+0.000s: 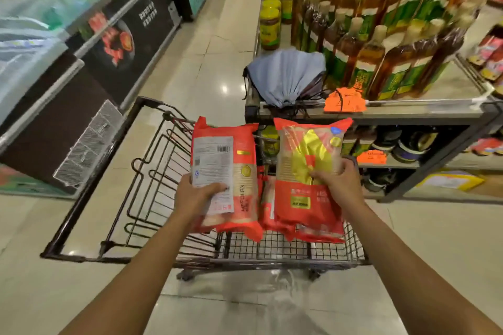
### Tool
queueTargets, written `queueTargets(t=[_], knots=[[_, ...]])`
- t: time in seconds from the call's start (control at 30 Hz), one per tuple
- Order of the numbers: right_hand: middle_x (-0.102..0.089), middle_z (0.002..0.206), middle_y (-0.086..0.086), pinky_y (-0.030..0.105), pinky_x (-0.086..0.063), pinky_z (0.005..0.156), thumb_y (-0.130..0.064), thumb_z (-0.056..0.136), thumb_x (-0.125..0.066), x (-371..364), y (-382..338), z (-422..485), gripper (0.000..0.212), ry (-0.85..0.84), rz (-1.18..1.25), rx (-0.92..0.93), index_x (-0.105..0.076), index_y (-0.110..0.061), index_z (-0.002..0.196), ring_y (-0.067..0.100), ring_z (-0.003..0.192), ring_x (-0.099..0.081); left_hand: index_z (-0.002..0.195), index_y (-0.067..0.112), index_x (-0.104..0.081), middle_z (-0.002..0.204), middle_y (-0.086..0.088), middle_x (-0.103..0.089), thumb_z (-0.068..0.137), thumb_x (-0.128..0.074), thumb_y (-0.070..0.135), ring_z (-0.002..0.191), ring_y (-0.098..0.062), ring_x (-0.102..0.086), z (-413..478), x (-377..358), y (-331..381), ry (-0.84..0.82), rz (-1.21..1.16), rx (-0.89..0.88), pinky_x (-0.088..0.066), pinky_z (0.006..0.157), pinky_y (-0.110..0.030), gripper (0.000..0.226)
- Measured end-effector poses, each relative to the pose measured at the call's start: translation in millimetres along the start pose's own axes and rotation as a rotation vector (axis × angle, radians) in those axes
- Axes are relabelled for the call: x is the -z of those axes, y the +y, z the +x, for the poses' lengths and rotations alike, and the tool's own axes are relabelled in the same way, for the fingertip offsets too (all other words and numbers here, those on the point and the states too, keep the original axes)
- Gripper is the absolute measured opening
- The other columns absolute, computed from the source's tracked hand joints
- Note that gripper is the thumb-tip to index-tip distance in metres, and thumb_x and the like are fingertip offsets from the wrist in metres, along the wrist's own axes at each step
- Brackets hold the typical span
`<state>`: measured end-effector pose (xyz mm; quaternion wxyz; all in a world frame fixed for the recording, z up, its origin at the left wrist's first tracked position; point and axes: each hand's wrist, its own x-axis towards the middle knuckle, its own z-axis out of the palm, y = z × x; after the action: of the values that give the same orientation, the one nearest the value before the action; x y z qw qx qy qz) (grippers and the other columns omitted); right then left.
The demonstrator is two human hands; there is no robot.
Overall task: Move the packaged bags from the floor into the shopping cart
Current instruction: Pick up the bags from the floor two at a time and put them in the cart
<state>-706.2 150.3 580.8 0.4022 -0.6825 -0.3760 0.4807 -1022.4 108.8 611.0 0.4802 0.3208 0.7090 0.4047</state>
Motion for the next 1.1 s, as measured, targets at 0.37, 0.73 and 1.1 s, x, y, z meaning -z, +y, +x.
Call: queueTargets(t=[0.37, 0.73, 1.1], knots=[[-0.07, 0.072, 0.001, 0.024, -0.054, 0.051, 0.0, 0.07, -0.086, 3.9, 155.8, 144.7, 0.033, 0.085, -0.254, -0.3, -0.069, -0.021, 0.089, 0.005, 0.056, -0.066, 0.105, 0.013, -0.069, 0.106, -0.009, -0.078, 0.051, -0.099, 0.021, 0.09, -0.026, -0.075, 181.4, -156.9, -141.9, -0.188, 0.15, 0.408, -0.061, 0.083, -0.044, 0.063], [-0.068, 0.1, 0.007, 0.024, -0.046, 0.07, -0.013, 0.074, -0.086, -14.6, 235.3, 204.4, 0.04, 0.057, -0.403, -0.407, -0.057, -0.016, 0.101, 0.027, 0.093, -0.066, 0.123, -0.001, -0.05, 0.124, -0.008, -0.068, 0.067, -0.094, 0.01, 0.102, -0.023, -0.065, 252.1, -211.7, -235.5, -0.217, 0.362, 0.449, -0.055, 0.092, -0.037, 0.071], [-0.052, 0.141, 0.016, 0.047, -0.044, 0.104, -0.059, 0.084, -0.062, -23.2, 118.6, 141.1, 0.083, -0.078, -0.833, -0.151, -0.036, -0.015, 0.15, 0.037, 0.127, -0.049, 0.152, 0.003, -0.032, 0.149, -0.02, -0.049, 0.094, -0.066, 0.03, 0.126, -0.039, -0.059, 219.2, -193.8, -97.9, -0.463, 0.926, -0.08, -0.049, 0.104, -0.048, 0.073]])
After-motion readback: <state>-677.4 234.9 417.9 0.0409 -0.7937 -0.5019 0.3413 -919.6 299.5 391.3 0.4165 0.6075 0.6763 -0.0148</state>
